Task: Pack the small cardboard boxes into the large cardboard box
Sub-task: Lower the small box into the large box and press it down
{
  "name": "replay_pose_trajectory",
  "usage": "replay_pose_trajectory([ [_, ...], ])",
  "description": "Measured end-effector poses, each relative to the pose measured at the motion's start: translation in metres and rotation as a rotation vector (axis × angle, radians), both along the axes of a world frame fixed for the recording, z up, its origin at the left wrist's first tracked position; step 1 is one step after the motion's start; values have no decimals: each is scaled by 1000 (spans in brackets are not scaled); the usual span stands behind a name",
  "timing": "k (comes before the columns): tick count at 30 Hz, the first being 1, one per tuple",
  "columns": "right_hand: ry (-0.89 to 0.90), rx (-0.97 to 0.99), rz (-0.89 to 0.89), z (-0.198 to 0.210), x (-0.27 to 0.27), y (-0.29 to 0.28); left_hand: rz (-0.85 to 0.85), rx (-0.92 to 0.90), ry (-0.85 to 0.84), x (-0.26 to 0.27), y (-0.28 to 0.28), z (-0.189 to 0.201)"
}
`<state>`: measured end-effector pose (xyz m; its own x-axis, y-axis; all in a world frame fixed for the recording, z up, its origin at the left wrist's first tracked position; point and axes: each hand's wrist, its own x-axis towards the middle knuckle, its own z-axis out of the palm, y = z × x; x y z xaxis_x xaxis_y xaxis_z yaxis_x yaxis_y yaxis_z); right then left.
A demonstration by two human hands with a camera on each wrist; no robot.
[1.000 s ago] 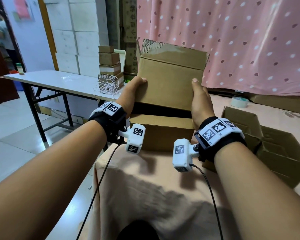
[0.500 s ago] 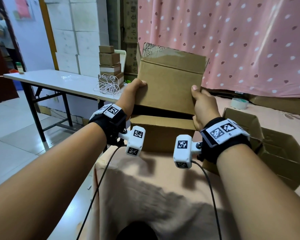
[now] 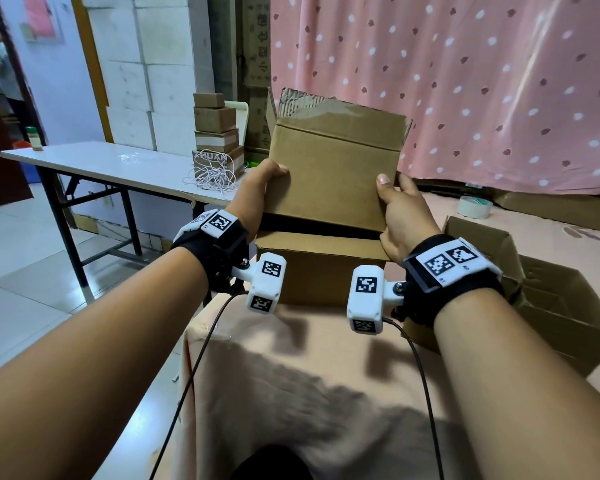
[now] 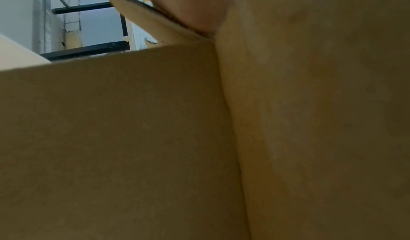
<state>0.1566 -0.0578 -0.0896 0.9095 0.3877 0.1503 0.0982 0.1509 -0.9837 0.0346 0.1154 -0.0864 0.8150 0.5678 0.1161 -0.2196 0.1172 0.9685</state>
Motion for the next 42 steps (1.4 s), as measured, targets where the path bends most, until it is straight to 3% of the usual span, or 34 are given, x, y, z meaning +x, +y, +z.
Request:
replay_pose_trajectory([
  [7, -77, 85, 20, -3, -2, -2, -8, -10, 7, 0, -2, 2],
  [11, -151, -21, -64, -7, -1, 2, -24, 4, -40, 1, 0, -2],
  [15, -219, 13, -93, -11, 2, 2, -6, -25, -74, 2, 4, -12],
  [36, -188, 196, -52, -12, -6, -1, 13, -39, -108, 5, 7, -13],
  [42, -178, 194, -149, -12, -11, 1, 15, -56, -130, 5, 6, -14],
])
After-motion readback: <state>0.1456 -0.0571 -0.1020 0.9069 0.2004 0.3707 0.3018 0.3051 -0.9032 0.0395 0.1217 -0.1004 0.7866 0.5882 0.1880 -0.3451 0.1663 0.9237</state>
